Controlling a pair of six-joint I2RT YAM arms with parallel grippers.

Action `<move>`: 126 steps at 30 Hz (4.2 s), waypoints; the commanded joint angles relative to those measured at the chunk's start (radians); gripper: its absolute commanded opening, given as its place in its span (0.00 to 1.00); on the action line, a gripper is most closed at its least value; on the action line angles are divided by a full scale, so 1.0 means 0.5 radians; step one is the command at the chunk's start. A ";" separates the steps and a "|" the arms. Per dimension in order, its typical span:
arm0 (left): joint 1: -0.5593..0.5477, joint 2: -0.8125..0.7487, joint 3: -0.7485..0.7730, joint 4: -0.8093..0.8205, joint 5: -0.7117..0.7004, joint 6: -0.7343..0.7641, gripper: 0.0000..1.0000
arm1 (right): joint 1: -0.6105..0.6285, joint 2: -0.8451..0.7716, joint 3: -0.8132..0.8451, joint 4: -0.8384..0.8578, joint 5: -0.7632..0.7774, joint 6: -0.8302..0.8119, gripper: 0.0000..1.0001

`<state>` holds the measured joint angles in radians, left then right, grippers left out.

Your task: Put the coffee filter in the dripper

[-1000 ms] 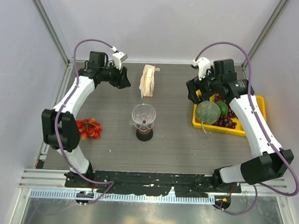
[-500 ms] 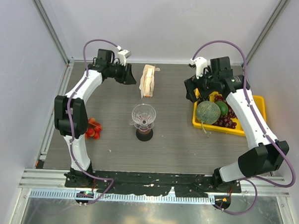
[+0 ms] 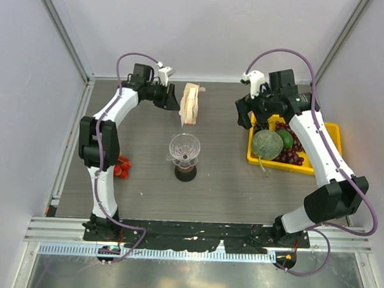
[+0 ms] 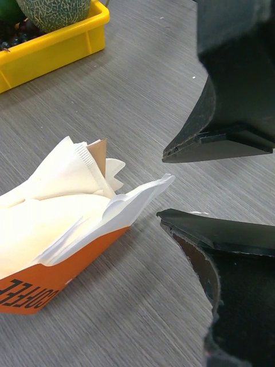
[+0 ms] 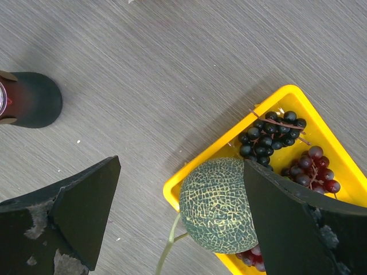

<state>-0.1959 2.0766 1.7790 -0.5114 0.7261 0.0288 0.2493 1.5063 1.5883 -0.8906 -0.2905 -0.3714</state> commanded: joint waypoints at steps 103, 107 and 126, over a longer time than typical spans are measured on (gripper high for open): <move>-0.541 -1.131 0.559 -1.450 0.352 1.894 0.00 | 0.087 -0.524 -0.029 0.803 -1.128 -0.110 0.96; -0.581 -1.137 0.565 -1.386 0.349 1.796 0.00 | 0.198 -0.589 -0.084 0.661 -1.235 -0.208 0.95; -0.348 -1.380 0.118 -0.065 -0.016 -0.159 0.99 | 0.403 -0.797 -0.378 1.323 -0.260 -0.009 0.05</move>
<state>-0.4591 1.4490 1.8862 -0.8387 0.7860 0.4252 0.4465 1.1511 1.4357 -0.4561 -0.6304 -0.4496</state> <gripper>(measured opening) 0.952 0.060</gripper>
